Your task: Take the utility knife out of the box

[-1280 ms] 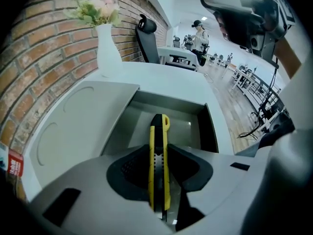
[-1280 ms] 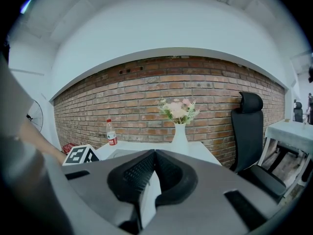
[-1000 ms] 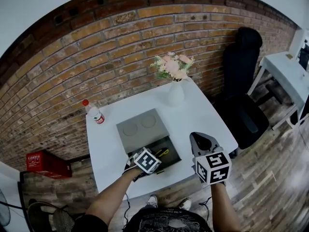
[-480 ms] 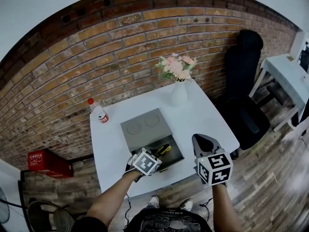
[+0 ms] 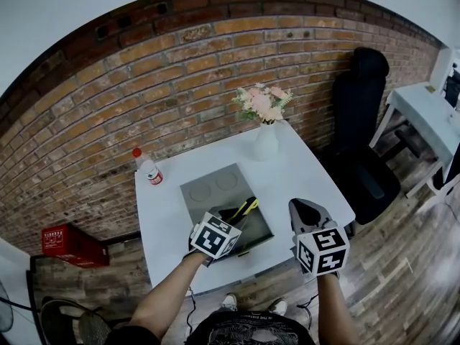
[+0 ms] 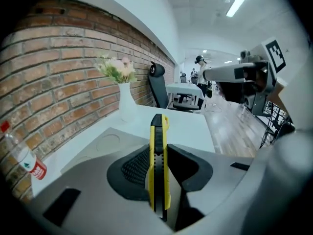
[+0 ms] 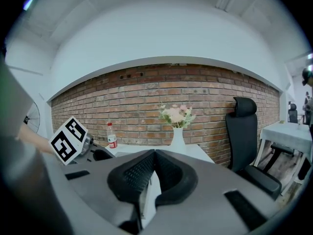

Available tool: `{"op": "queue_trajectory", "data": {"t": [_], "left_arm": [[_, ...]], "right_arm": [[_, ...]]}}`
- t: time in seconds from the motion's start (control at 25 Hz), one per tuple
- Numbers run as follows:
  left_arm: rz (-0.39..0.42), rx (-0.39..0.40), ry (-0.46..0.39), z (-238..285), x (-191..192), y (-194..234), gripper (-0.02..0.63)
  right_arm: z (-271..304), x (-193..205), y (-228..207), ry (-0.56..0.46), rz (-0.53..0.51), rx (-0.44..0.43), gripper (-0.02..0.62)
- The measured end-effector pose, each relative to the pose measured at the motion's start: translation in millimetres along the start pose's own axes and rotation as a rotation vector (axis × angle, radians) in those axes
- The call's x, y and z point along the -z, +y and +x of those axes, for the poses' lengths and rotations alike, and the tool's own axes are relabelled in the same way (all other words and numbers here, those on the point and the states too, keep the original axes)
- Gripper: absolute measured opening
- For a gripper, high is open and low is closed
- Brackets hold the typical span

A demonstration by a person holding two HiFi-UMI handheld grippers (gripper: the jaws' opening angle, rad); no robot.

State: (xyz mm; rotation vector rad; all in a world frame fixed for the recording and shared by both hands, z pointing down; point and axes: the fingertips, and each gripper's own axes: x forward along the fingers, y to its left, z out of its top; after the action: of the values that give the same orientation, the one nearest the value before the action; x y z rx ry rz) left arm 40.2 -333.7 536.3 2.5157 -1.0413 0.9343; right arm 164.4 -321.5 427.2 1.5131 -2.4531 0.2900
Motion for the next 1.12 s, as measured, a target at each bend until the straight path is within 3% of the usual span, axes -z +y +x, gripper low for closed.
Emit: {"op": "queue_trajectory", "data": {"t": [0.28, 0.8, 0.96, 1.12], "left_arm": [[-0.039, -0.057, -0.132, -27.5, -41.6, 14.7, 0.127], [-0.08, -0.181, -0.451, -106.8, -123.7, 28.4, 0.128], [-0.08, -0.228, -0.524, -128.0, -133.4, 36.9, 0.129], [-0.13, -0.273, -0.574, -143.2, -128.7, 44.6, 0.129]], "right_arm": [[-9.5, -16.6, -19.7, -0.036, -0.002, 0.043, 0.018], [-27.3, -48.4, -30.5, -0.112, -0.012, 0.071, 0.018], [-33.0, -58.5, -31.5, -0.136, -0.02, 0.078, 0.018], [-37.1, -63.5, -33.3, -0.15, -0.02, 0.084, 0.018]]}}
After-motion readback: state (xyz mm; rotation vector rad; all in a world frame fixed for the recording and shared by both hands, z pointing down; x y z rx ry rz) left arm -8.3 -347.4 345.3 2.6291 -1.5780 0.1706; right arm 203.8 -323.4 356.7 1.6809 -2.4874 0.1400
